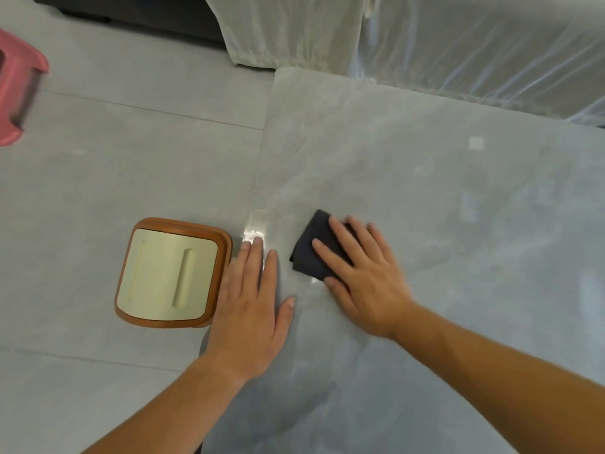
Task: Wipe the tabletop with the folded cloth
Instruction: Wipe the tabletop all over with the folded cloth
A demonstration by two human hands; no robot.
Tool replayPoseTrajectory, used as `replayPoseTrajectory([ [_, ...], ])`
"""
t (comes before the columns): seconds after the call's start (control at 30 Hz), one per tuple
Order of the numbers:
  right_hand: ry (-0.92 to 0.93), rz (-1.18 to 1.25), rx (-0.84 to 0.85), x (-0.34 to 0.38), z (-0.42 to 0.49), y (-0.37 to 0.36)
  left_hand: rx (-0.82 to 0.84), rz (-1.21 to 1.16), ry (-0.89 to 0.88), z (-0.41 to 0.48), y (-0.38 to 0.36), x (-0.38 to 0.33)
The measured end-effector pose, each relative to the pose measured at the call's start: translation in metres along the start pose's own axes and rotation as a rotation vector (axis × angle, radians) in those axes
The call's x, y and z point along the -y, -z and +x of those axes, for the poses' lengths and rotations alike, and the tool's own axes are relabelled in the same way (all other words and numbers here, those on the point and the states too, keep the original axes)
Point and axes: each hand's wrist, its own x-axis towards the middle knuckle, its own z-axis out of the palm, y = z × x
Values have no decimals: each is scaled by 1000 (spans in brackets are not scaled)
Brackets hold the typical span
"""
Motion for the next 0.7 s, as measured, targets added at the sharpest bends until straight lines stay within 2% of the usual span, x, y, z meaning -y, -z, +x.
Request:
replayPoseTrajectory([
  [0.07,15,-17,-15,-21,13,4,13,8,19,0,-1,-2],
  [0.13,-183,4,-92,-41,40,15,14,25,27,1,-1,-3],
  [0.2,-430,80,-95,-48,58,22,12,14,25,-2,-2,-3],
  [0.23,-493,99,-92,-43,58,23,18,4,26,-5,-4,-3],
  [0.3,-458,79,-97,-19,37,15,42,-6,40,-17,-6,-2],
  [0.43,-83,13,-4,29,-33,-7,80,-24,47,-39,-9,-2],
  [0.5,17,19,42,23,-28,-3,93,-11,33,-42,-9,-1],
  [0.57,9,12,27,13,11,3,101,8,32,-42,-9,0],
  [0.7,-285,43,-59,14,121,14,110,7,14,-42,-9,5],
])
